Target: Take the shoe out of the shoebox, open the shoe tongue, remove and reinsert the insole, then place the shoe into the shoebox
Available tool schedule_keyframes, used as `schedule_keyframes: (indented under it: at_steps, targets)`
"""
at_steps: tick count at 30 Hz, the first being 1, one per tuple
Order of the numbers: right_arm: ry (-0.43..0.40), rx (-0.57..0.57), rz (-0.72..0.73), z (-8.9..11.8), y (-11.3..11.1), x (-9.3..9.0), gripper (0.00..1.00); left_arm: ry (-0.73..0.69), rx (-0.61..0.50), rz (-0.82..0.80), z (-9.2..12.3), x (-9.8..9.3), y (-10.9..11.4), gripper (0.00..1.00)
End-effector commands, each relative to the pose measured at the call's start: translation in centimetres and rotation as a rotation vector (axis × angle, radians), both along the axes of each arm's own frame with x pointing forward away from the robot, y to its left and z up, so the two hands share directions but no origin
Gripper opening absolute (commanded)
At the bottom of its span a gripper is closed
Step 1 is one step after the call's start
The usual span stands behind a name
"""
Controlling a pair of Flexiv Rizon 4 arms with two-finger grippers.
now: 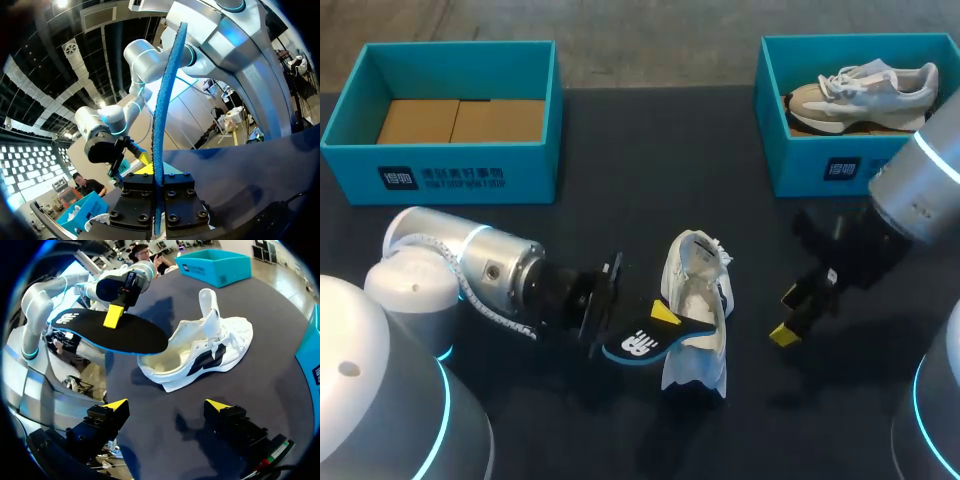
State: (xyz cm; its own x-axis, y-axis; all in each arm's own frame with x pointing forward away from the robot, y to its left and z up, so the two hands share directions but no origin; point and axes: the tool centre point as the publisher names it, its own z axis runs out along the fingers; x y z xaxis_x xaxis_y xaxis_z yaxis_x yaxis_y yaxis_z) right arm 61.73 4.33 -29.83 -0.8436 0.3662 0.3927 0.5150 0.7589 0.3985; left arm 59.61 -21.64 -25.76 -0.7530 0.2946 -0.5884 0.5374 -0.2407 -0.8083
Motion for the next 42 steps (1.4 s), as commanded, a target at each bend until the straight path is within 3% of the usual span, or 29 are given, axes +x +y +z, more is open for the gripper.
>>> schedule_keyframes:
  at_steps: [1, 12, 20, 42]
  targets:
    - [-0.046, -0.016, 0.025, -0.7, 1.3, -0.7, 1.0, 0.029, 0.009, -0.027, -1.0, 0.3, -0.6, 0.0]
    - [-0.048, -0.014, 0.048, -0.8, 1.6, -0.8, 1.0, 0.027, 0.021, -0.033, -1.0, 0.4, -0.7, 0.0]
    - [-0.197, -0.057, 0.056, -1.1, 2.7, -1.2, 1.0, 0.019, 0.016, -0.029, -1.1, 0.3, -0.9, 0.0]
    - [-0.257, -0.112, 0.069, -3.4, 3.1, -0.5, 1.0, 0.04, -0.004, 0.013, -0.8, 0.1, -0.7, 0.0]
